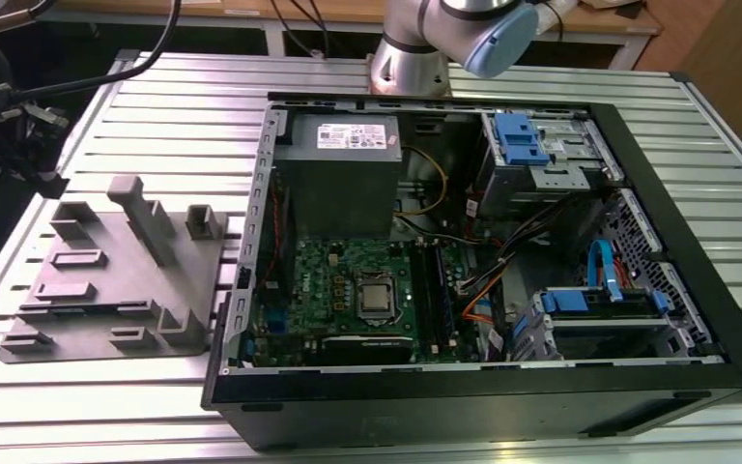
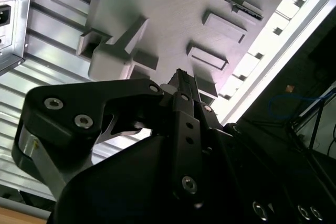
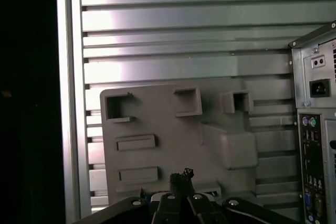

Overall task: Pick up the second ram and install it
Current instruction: 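Reach for the second ram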

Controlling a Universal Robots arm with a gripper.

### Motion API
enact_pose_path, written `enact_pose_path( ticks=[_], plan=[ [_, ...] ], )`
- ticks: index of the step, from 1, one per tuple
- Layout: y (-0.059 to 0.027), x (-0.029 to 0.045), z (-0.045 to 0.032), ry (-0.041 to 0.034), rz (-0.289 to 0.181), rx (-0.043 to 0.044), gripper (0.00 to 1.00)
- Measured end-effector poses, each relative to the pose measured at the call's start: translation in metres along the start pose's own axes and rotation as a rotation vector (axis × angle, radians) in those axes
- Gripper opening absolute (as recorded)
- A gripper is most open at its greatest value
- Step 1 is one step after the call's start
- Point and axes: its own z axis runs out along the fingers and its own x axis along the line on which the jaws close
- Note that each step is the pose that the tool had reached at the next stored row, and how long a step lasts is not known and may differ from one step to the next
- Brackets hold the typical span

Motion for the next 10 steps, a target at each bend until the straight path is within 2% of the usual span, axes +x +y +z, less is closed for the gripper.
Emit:
enact_pose_path(
  ticks=[10],
  plan=[
    [-0.0098,0.0045,0.0103,-0.0001,0.0,0.0,0.07]
  ],
)
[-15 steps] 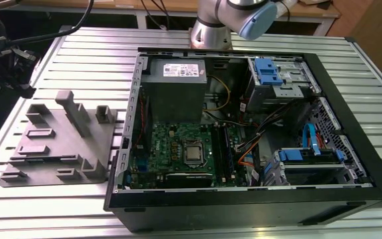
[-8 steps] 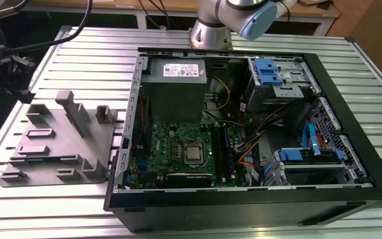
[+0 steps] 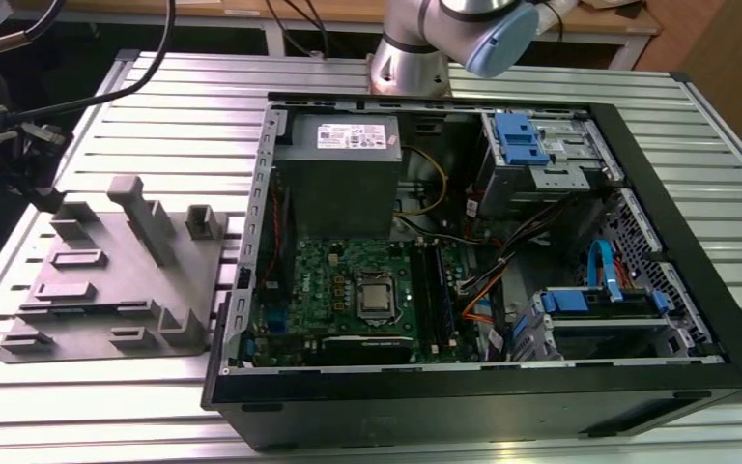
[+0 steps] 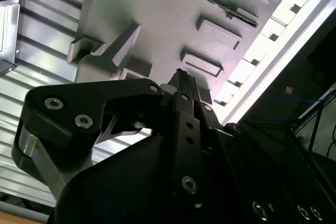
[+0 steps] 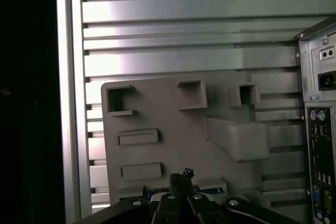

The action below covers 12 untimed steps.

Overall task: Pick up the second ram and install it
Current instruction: 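Reach for the second ram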

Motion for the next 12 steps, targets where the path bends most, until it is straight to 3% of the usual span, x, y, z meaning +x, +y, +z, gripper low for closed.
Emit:
enact_pose_path(
  ticks=[12],
  plan=[
    [-0.0189,-0.0003,0.0122,0.0,0.0,0.0,0.07]
  ],
)
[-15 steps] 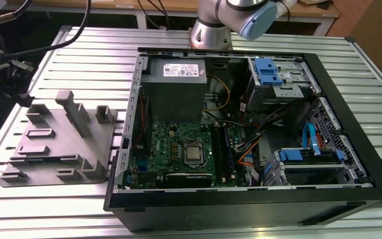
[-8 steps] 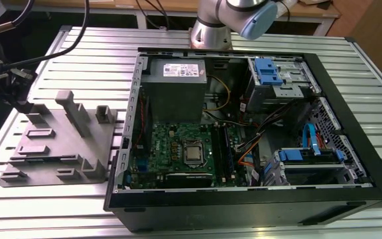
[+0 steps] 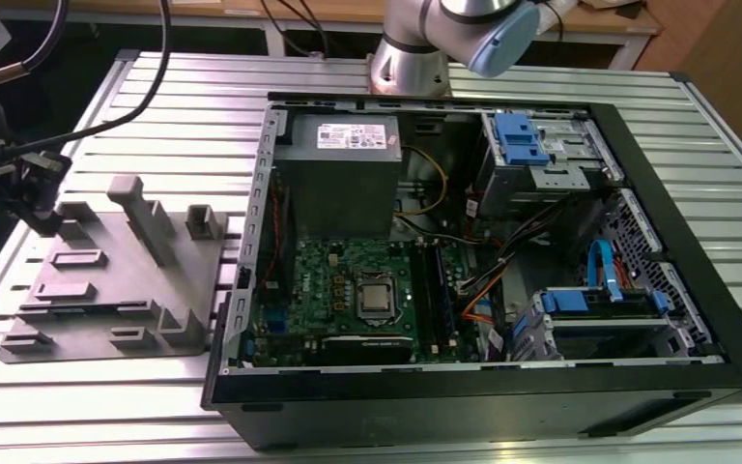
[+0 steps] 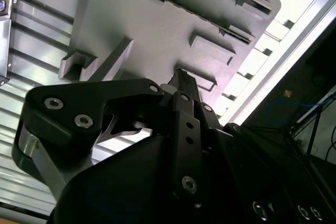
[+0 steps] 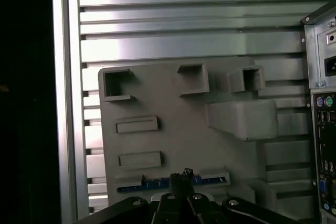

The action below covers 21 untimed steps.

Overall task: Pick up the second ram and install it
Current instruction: 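Reach for the second ram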

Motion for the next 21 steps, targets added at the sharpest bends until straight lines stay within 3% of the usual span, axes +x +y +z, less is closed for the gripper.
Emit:
enact_pose_path(
  ticks=[9,21],
  plan=[
    [-0.0079,0.001,0.0092,0.0,0.0,0.0,0.07],
    [-0.0106,0.001,0.0099,0.0001,0.0,0.0,0.07]
  ],
)
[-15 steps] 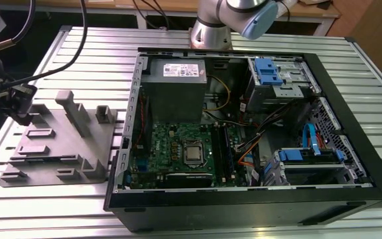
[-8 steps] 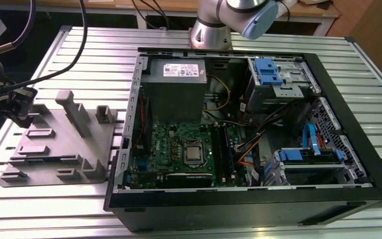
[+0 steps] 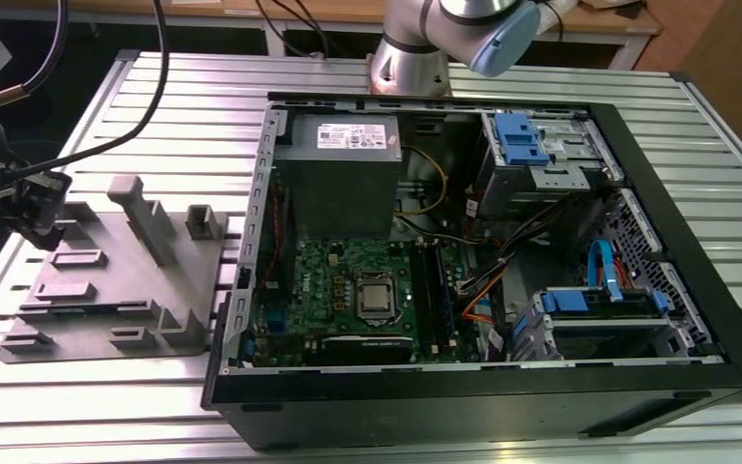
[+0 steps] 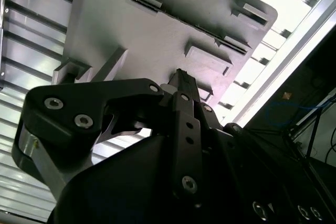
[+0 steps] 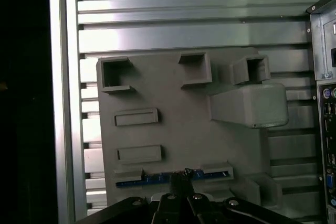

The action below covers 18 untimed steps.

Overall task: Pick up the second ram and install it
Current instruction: 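Reach for the second ram, then pick up the second ram and move it above second insertion slot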

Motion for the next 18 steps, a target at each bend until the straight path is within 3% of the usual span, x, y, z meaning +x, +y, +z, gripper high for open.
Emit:
enact_pose_path(
  ticks=[14,18],
  plan=[
    [-0.002,-0.0002,0.0003,0.0,0.0,0.0,0.07],
    [-0.002,-0.0001,0.0006,0.0012,-0.026,-0.001,0.07]
  ],
)
